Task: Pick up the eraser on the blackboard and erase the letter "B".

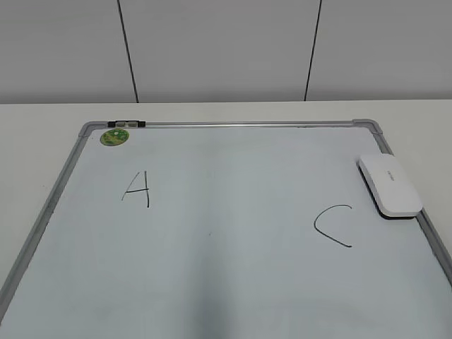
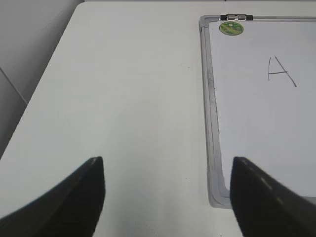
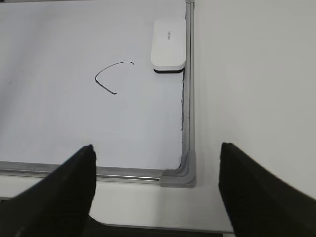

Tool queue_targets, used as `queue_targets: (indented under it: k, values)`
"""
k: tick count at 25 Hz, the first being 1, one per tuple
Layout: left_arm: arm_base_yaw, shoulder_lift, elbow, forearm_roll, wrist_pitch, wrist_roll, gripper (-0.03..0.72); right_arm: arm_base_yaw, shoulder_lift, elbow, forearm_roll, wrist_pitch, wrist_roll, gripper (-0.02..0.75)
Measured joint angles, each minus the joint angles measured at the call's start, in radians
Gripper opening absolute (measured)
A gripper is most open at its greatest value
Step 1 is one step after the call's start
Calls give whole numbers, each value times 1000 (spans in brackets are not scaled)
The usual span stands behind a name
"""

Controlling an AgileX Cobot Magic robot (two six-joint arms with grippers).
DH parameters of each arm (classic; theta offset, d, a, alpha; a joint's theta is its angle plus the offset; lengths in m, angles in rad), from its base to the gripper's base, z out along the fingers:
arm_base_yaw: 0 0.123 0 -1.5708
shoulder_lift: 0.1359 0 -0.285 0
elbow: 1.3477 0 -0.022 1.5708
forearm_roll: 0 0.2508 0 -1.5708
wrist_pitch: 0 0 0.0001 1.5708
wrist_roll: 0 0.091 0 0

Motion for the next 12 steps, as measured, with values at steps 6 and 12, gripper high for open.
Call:
queue_targets:
  k: [6, 12]
  values:
    - [0, 0, 0, 0, 0, 0, 580, 0, 0, 0, 0, 0, 0, 573]
    - [0, 0, 0, 0, 0, 2, 580, 0, 0, 0, 0, 0, 0, 573]
